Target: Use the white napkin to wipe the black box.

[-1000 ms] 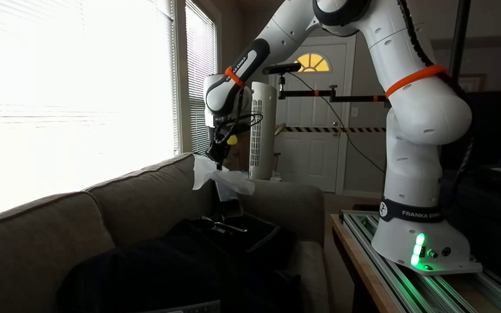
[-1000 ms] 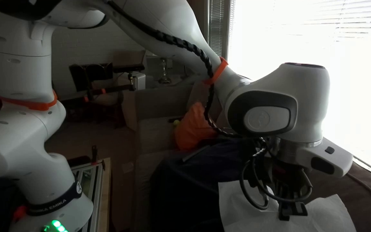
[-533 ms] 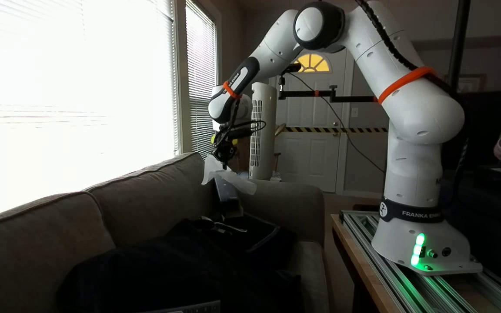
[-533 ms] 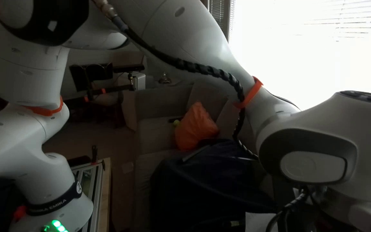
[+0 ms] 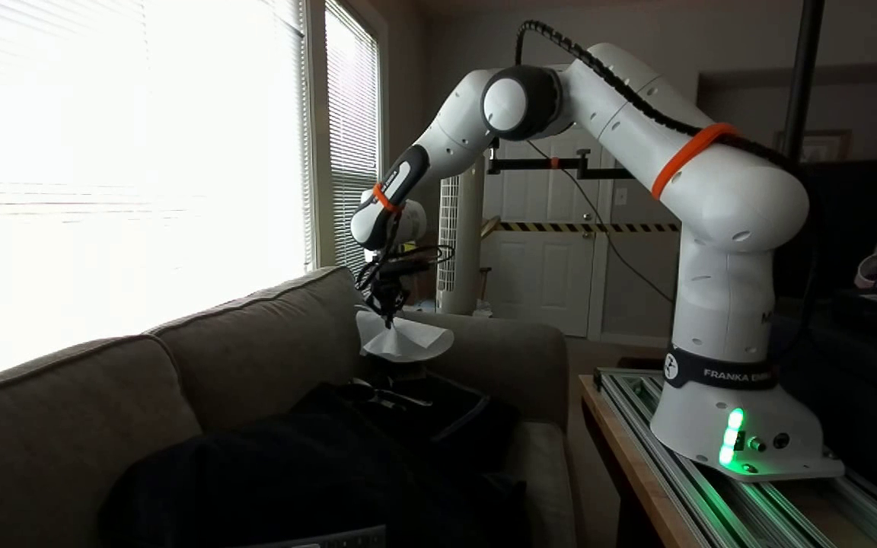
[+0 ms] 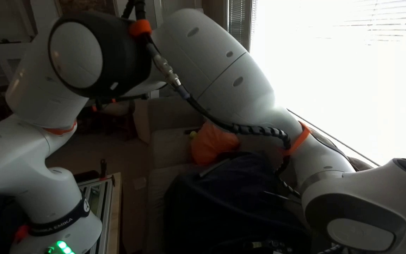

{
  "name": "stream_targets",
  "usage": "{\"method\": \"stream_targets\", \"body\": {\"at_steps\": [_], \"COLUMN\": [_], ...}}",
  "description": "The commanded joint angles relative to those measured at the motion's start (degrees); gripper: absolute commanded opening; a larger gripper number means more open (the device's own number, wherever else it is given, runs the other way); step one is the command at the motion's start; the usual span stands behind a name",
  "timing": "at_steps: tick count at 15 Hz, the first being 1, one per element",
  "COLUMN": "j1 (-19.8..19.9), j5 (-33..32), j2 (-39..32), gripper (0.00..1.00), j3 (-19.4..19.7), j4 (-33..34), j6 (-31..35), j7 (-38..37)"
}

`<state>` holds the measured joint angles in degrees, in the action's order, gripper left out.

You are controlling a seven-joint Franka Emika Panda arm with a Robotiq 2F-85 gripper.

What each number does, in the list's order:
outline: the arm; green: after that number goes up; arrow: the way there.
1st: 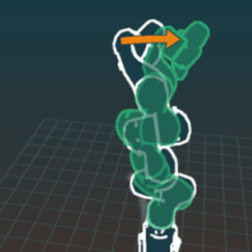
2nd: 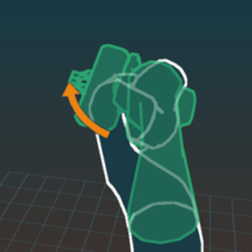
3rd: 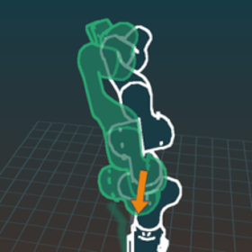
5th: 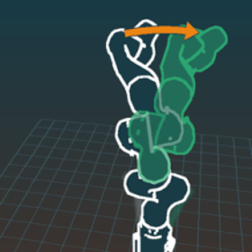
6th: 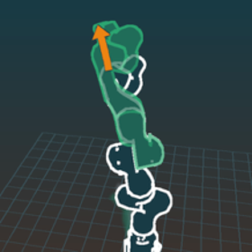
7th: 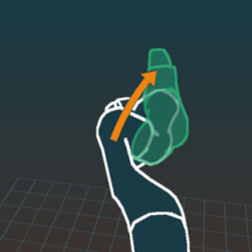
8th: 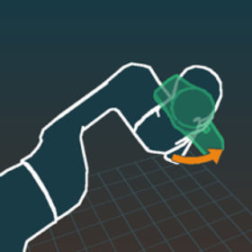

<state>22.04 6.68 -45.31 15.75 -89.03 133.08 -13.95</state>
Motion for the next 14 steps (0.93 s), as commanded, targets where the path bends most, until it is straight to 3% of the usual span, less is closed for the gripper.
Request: {"method": "stream_targets", "body": {"at_steps": [1, 6, 14], "j1": [1.7, 5.6, 12.8], "j5": [2.6, 5.0, 8.2], "j2": [-5.6, -8.5, -18.7], "gripper": [0.0, 0.0, 0.0], "j3": [-0.1, 1.0, 0.4], "j4": [7.7, 14.3, 35.8], "j6": [-5.7, -12.6, -21.2], "j7": [-3.9, -8.4, -16.6]}}
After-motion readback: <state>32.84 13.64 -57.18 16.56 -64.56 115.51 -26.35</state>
